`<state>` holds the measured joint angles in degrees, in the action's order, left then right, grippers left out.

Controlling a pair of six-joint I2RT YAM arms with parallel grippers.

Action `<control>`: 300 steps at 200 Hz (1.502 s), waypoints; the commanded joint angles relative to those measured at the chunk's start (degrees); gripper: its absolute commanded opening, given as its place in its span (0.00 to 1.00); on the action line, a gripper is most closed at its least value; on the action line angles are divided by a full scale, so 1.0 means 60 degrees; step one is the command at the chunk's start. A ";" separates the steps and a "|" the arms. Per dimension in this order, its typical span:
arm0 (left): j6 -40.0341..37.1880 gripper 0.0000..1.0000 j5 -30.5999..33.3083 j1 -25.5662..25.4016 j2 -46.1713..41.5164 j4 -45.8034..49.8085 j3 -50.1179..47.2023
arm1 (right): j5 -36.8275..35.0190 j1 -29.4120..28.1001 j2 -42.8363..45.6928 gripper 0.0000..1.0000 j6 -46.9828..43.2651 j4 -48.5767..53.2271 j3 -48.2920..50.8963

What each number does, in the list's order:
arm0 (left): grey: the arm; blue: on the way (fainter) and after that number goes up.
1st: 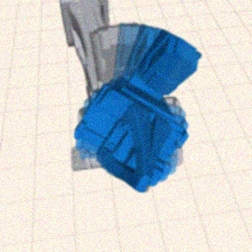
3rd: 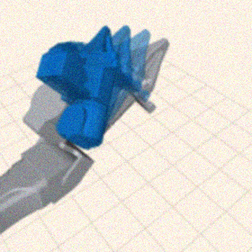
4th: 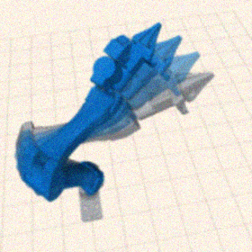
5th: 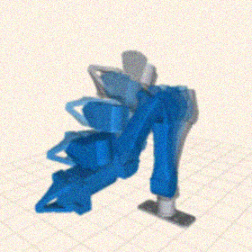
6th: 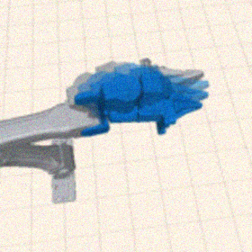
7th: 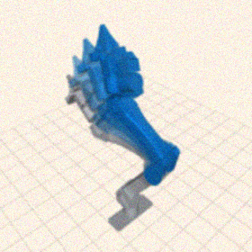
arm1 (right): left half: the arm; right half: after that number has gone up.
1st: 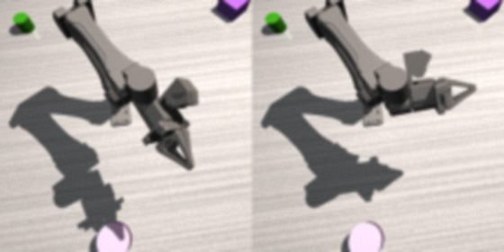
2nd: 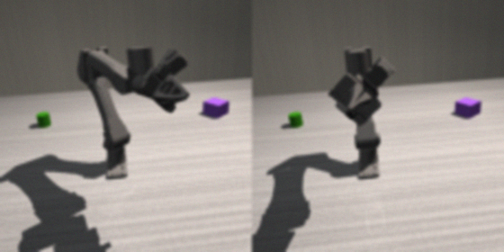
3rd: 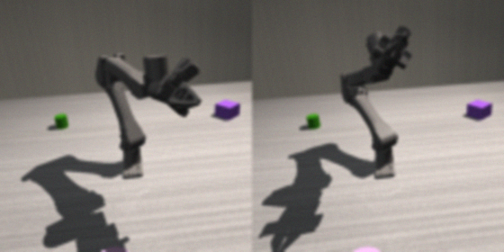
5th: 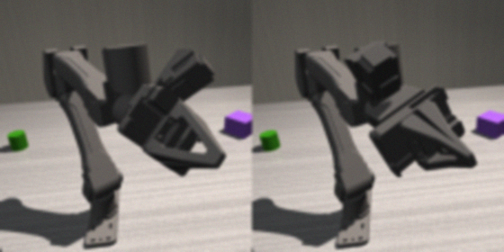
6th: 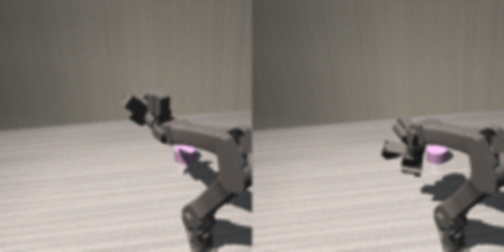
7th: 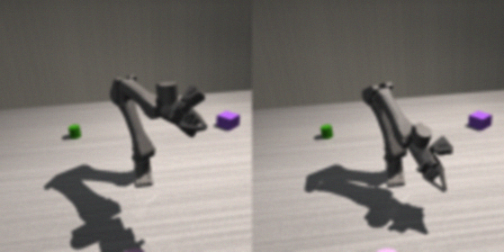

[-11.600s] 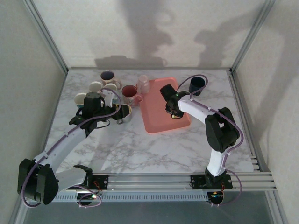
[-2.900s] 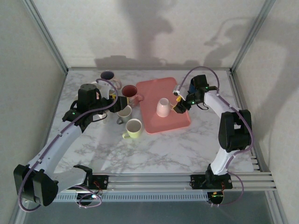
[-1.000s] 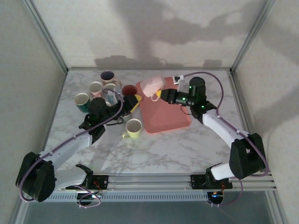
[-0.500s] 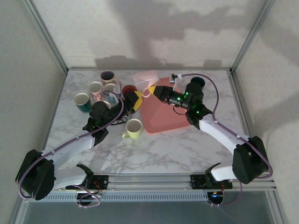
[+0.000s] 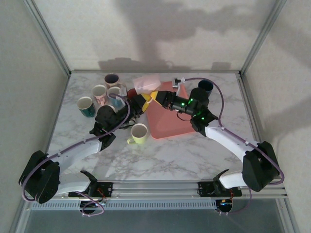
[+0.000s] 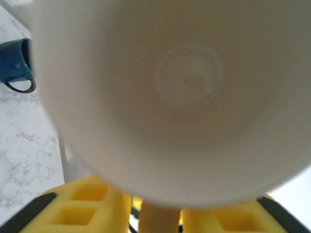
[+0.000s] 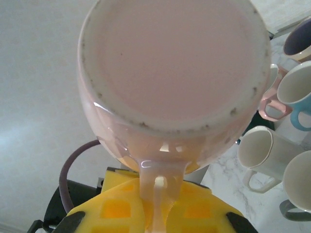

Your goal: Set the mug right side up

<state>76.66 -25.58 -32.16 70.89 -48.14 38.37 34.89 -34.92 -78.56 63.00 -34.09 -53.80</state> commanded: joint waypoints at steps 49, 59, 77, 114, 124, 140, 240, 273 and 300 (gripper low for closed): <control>-0.0921 0.00 0.0215 -0.0060 -0.0221 -0.0749 0.0299 | -0.0390 -0.0223 0.0741 0.12 -0.0533 0.0333 0.0091; -0.1344 0.00 0.0154 -0.0060 -0.0378 -0.0534 0.0357 | -0.0748 -0.0218 0.0982 0.28 -0.1042 0.1189 0.0049; -0.2579 0.00 0.0144 -0.0052 -0.0879 0.1114 0.0814 | -0.1841 -0.0155 0.1665 0.57 -0.2397 0.3385 -0.0125; -0.5231 0.00 0.1684 0.0029 -0.2105 0.7322 0.2443 | -0.5129 0.0250 0.3117 0.80 -0.5479 0.8432 -0.0921; -0.5590 0.00 0.2464 0.0036 -0.2336 0.8879 0.2848 | -0.5921 0.0481 0.3358 0.81 -0.5944 0.9391 -0.1065; -0.6057 0.00 0.3932 0.0029 -0.2588 1.1172 0.3417 | -0.7039 0.0882 0.3523 0.83 -0.6301 1.0549 -0.1335; -0.5996 0.00 0.6884 0.3825 -0.2475 1.7702 0.3663 | -0.7496 0.2608 0.2546 0.85 -0.6637 1.2478 -0.2295; -0.6902 0.00 0.5235 0.5108 -0.2188 1.6813 0.2845 | -0.7122 0.2881 0.2218 0.86 -0.6805 1.2448 -0.2327; -0.7357 0.00 0.4165 0.5634 -0.1882 1.5846 0.2123 | -0.7015 0.2999 0.2082 0.87 -0.6780 1.2298 -0.2147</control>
<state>37.32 6.76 -0.56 58.63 54.52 53.47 -8.73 -17.69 -65.63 23.14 39.90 -65.89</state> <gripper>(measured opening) 0.130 0.865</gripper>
